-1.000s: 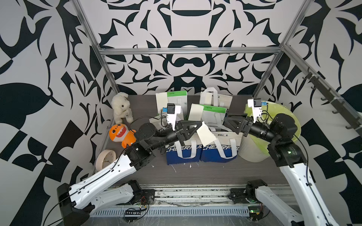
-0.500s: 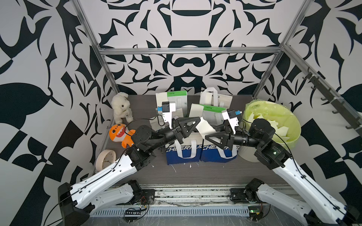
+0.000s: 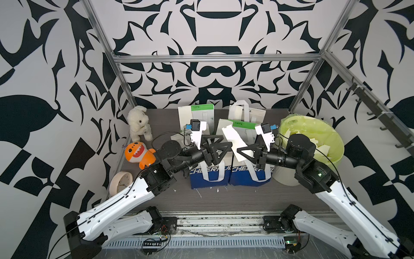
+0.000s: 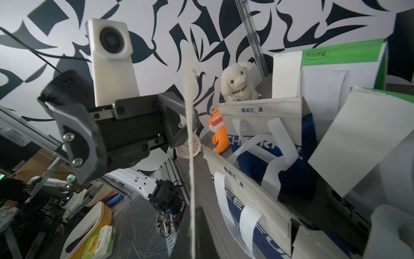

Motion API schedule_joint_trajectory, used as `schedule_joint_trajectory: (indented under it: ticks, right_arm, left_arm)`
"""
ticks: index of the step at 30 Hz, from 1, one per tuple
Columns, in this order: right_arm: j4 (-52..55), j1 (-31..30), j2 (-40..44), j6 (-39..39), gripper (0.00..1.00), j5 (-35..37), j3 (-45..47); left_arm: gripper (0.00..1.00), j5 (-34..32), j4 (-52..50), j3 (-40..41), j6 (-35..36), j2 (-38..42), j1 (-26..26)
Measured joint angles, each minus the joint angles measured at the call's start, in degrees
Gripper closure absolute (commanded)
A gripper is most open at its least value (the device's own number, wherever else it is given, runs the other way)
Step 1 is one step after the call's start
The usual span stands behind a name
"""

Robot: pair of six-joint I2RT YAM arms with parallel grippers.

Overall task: Shred takeout receipts and throw away
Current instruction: Shred the takeout receipt.

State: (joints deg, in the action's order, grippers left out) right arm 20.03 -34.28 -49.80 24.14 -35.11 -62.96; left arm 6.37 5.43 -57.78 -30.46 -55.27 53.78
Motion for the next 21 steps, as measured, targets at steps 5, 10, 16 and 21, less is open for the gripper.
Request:
schedule_joint_trajectory:
  ticks: [5, 10, 16, 21]
  right_arm:
    - [11.1, 0.0, -1.0, -6.7, 1.0, 2.5, -4.4]
    - [20.3, 0.0, -1.9, -11.3, 1.0, 3.2, -4.8]
    - [26.9, 0.0, -2.3, -14.7, 1.0, 2.5, -5.4]
    - [28.3, 0.0, -2.3, -15.8, 1.0, 0.9, -6.2]
  left_arm:
    - [0.01, -6.1, -20.1, -7.3, 16.1, 1.2, 0.0]
    - [0.01, -2.3, -31.9, -15.2, 28.7, 0.1, 0.0]
    - [0.03, 6.2, -41.5, -26.5, 38.0, -8.7, 0.0]
    - [0.04, 12.0, -43.2, -27.8, 39.6, -15.6, 0.0]
